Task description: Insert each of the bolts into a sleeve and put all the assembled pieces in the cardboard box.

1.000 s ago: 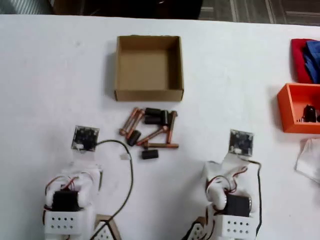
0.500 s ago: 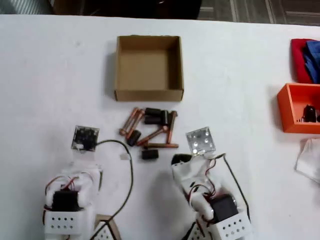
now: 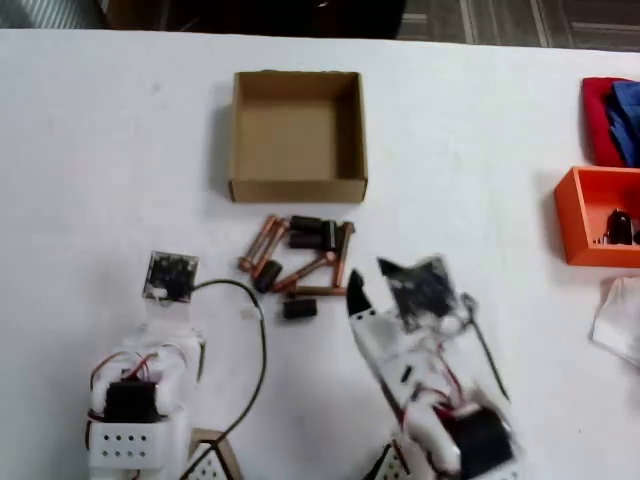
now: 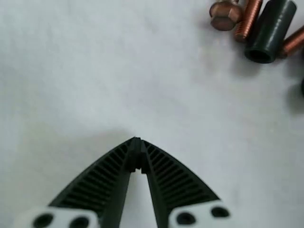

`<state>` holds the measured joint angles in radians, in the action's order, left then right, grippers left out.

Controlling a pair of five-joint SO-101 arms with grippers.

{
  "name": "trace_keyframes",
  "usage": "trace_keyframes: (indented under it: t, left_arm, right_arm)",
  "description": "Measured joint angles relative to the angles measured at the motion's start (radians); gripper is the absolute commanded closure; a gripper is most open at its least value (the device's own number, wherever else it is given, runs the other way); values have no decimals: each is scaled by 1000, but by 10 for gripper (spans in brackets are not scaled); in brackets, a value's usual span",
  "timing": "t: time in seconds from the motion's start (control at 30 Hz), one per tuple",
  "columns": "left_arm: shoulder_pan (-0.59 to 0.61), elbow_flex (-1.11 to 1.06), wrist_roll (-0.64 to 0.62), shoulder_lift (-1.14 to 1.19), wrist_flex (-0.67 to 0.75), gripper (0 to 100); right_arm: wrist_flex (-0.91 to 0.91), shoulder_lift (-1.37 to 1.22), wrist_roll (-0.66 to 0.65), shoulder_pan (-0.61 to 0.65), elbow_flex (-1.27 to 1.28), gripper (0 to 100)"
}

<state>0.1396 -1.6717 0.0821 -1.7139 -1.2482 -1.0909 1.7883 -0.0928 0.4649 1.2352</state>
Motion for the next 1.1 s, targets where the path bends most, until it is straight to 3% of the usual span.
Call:
trace_keyframes:
  t: [0.2,0.4,0.67,0.83,1.1]
  left_arm:
    - [0,0,0,0,0,974]
    - [0,0,0,0,0,974]
    - [0,0,0,0,0,974]
    - [0,0,0,0,0,974]
    - [0,0,0,0,0,974]
  right_arm:
    - [-107,-161,0,-5,-295,895]
    - [-242,-562,0,-109,-621,884]
    - [-626,-1168,-14,-110,-934,732]
    - [-646,-1396,-163,6,-947,729]
    - [-546,-1703,-241,114,-962,728]
